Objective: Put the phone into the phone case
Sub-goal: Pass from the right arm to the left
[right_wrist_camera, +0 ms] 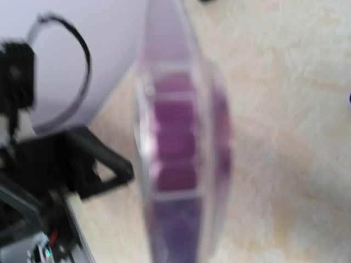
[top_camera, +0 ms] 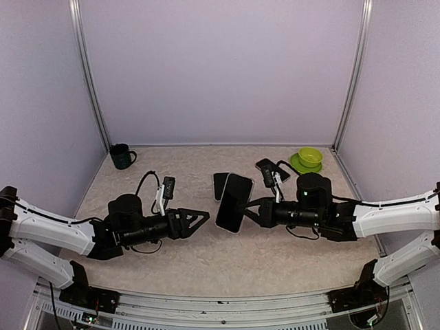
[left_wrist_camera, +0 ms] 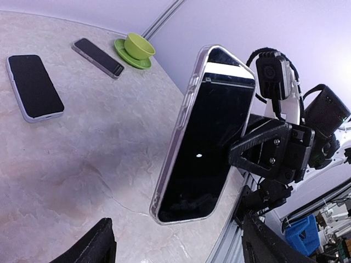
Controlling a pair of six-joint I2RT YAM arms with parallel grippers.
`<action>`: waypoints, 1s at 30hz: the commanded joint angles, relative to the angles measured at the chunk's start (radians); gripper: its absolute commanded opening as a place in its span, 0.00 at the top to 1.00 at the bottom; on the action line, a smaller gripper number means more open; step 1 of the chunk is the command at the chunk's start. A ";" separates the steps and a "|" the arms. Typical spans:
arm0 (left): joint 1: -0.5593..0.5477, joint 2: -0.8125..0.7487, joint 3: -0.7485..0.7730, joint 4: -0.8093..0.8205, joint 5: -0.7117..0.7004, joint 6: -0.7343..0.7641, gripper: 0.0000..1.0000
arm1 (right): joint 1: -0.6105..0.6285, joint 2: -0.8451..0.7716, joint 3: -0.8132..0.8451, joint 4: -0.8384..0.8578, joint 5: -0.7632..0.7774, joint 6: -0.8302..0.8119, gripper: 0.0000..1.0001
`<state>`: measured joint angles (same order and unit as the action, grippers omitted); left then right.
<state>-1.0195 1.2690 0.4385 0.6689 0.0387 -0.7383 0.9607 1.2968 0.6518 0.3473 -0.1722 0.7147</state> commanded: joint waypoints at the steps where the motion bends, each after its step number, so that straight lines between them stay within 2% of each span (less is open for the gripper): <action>1: -0.016 0.049 -0.033 0.188 -0.014 -0.057 0.23 | -0.005 -0.057 -0.048 0.262 0.047 0.080 1.00; 9: -0.022 0.192 -0.024 0.404 0.053 -0.111 0.23 | -0.006 -0.043 -0.120 0.453 0.008 0.155 1.00; 15: -0.022 0.273 -0.020 0.564 0.112 -0.140 0.26 | -0.006 -0.031 -0.149 0.527 -0.013 0.178 1.00; 30: -0.021 0.406 0.044 0.739 0.173 -0.175 0.42 | -0.006 0.066 -0.211 0.745 -0.043 0.274 1.00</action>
<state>-1.0359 1.6428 0.4412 1.3190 0.1833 -0.9089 0.9596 1.3399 0.4416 0.9409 -0.1970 0.9592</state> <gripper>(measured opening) 0.601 0.068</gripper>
